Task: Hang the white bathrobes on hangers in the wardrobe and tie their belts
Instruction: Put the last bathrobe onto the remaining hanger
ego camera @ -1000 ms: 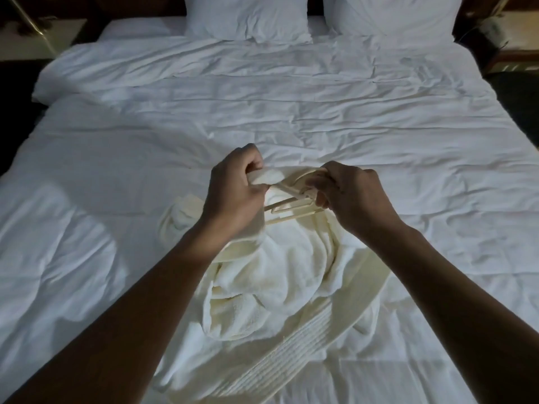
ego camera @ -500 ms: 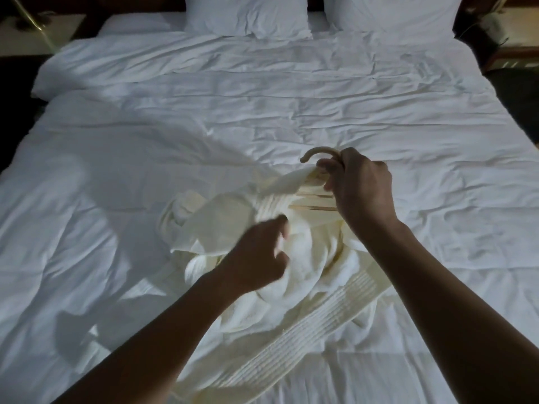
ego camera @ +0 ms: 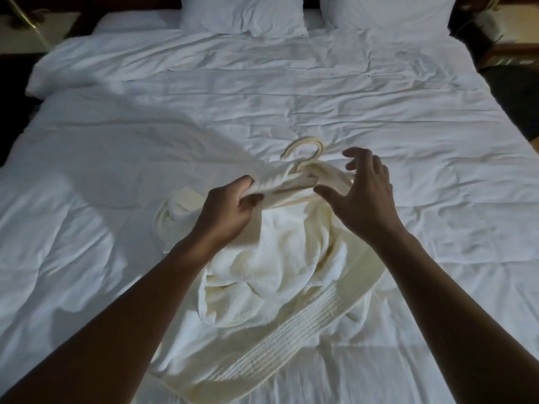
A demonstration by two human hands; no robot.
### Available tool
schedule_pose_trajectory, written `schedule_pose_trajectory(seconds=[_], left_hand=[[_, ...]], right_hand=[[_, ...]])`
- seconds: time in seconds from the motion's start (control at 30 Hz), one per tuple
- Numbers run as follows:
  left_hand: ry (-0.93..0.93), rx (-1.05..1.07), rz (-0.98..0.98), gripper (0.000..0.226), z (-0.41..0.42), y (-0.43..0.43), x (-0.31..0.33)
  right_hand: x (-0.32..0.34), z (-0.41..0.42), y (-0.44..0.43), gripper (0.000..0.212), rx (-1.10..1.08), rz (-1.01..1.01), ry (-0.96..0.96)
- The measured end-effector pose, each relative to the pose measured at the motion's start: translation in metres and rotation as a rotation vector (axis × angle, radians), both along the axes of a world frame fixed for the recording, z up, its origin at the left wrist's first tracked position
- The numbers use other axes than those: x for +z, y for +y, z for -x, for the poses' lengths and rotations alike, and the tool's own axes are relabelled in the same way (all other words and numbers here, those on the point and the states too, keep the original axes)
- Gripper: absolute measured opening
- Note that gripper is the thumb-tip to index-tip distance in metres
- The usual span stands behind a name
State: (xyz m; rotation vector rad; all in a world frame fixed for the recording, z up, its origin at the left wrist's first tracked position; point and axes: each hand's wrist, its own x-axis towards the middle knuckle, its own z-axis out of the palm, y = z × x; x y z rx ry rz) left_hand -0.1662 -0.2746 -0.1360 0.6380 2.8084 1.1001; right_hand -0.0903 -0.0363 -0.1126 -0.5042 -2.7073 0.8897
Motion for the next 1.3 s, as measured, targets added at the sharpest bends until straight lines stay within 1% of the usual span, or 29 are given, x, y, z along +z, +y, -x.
schedule_pose_trajectory(seconds=[0.03, 0.07, 0.13, 0.2, 0.27, 0.3, 0.33, 0.37, 0.4, 0.43, 0.47, 0.5, 0.57, 0.63, 0.67, 0.7, 0.73, 0.77, 0.83, 0.87, 0.9, 0.97, 1.0, 1.1, 1.17, 1.2, 1.23, 1.27, 1.3], left_hand=[[0.001, 0.019, -0.003, 0.036, 0.0, -0.003, 0.001], [-0.009, 0.031, 0.018, 0.034, 0.0, -0.005, 0.001], [-0.016, 0.04, 0.063, 0.028, 0.002, -0.01, -0.001], [-0.018, 0.089, 0.089, 0.026, 0.001, -0.013, -0.004], [-0.024, 0.181, 0.075, 0.029, -0.004, -0.01, -0.003], [-0.031, 0.212, 0.052, 0.031, -0.008, -0.005, 0.0], [-0.027, 0.219, 0.029, 0.033, -0.012, 0.001, 0.004], [-0.008, 0.2, 0.02, 0.033, -0.016, 0.007, 0.008], [0.018, 0.165, 0.021, 0.03, -0.019, 0.012, 0.012], [0.033, 0.132, 0.024, 0.026, -0.021, 0.013, 0.019], [0.042, 0.106, 0.012, 0.024, -0.021, 0.012, 0.027], [0.043, 0.09, -0.007, 0.023, -0.021, 0.008, 0.037], [0.036, 0.067, -0.034, 0.025, -0.02, -0.003, 0.061], [0.027, 0.053, -0.019, 0.027, -0.018, -0.012, 0.088], [0.025, 0.051, -0.017, 0.028, -0.017, -0.014, 0.103], [0.034, 0.04, -0.021, 0.031, -0.017, -0.015, 0.119], [0.048, 0.02, -0.026, 0.037, -0.016, -0.015, 0.138], [0.054, -0.002, -0.025, 0.042, -0.017, -0.013, 0.153], [0.096, -0.013, -0.002, 0.048, -0.019, -0.011, 0.186], [0.132, -0.008, -0.002, 0.047, -0.02, -0.01, 0.202], [0.194, -0.002, -0.022, 0.042, -0.021, -0.008, 0.218], [0.376, 0.048, -0.026, 0.019, -0.022, -0.007, 0.25], [0.476, 0.102, -0.011, 0.021, -0.022, -0.006, 0.266], [0.736, 0.236, 0.031, 0.06, -0.026, -0.008, 0.305], [0.784, 0.315, 0.034, 0.083, -0.034, -0.012, 0.327], [0.792, 0.35, 0.023, 0.09, -0.036, -0.014, 0.336], [0.792, 0.386, 0.004, 0.091, -0.037, -0.015, 0.346], [0.793, 0.417, -0.032, 0.088, -0.037, -0.018, 0.356], [0.791, 0.431, -0.093, 0.079, -0.037, -0.021, 0.369]], right_hand=[[-0.014, -0.004, 0.008, 0.052, -0.017, -0.053, -0.055], [-0.024, -0.008, 0.014, 0.041, -0.044, -0.062, -0.097], [-0.035, -0.014, 0.023, 0.013, -0.121, -0.018, -0.155], [-0.034, -0.019, 0.023, 0.004, -0.182, 0.057, -0.139], [-0.024, -0.021, 0.005, 0.005, -0.215, 0.126, -0.009], [-0.019, -0.022, -0.01, 0.007, -0.182, 0.131, 0.05], [-0.013, -0.024, -0.03, 0.01, -0.086, 0.113, 0.076], [-0.01, -0.027, -0.048, 0.013, 0.056, 0.084, 0.055], [-0.009, -0.029, -0.063, 0.016, 0.182, 0.061, -0.005], [-0.009, -0.03, -0.068, 0.02, 0.256, 0.07, -0.069], [-0.005, -0.03, -0.064, 0.022, 0.265, 0.078, -0.121], [0.003, -0.029, -0.056, 0.024, 0.237, 0.06, -0.125], [0.027, -0.031, -0.036, 0.027, 0.113, 0.014, -0.061], [0.057, -0.034, -0.025, 0.013, 0.017, 0.021, 0.135], [0.073, -0.034, -0.024, 0.021, 0.022, -0.023, 0.208], [0.087, -0.035, -0.023, 0.037, 0.073, -0.081, 0.238], [0.101, -0.032, -0.022, 0.046, 0.132, -0.13, 0.228], [0.113, -0.029, -0.021, 0.045, 0.186, -0.165, 0.193], [0.142, -0.023, -0.021, 0.03, 0.247, -0.206, 0.078], [0.157, -0.021, -0.022, 0.028, 0.255, -0.218, 0.06], [0.173, -0.019, -0.022, 0.027, 0.258, -0.231, 0.082], [0.212, -0.017, -0.021, 0.026, 0.237, -0.236, 0.184], [0.232, -0.016, -0.019, 0.025, 0.223, -0.238, 0.235], [0.294, -0.01, -0.016, 0.019, 0.189, -0.217, 0.341], [0.339, -0.008, -0.016, 0.018, 0.187, -0.224, 0.407], [0.362, -0.008, -0.018, 0.019, 0.195, -0.233, 0.443], [0.386, -0.009, -0.02, 0.021, 0.203, -0.246, 0.477], [0.411, -0.01, -0.023, 0.022, 0.211, -0.262, 0.505], [0.437, -0.012, -0.025, 0.023, 0.217, -0.276, 0.517]])
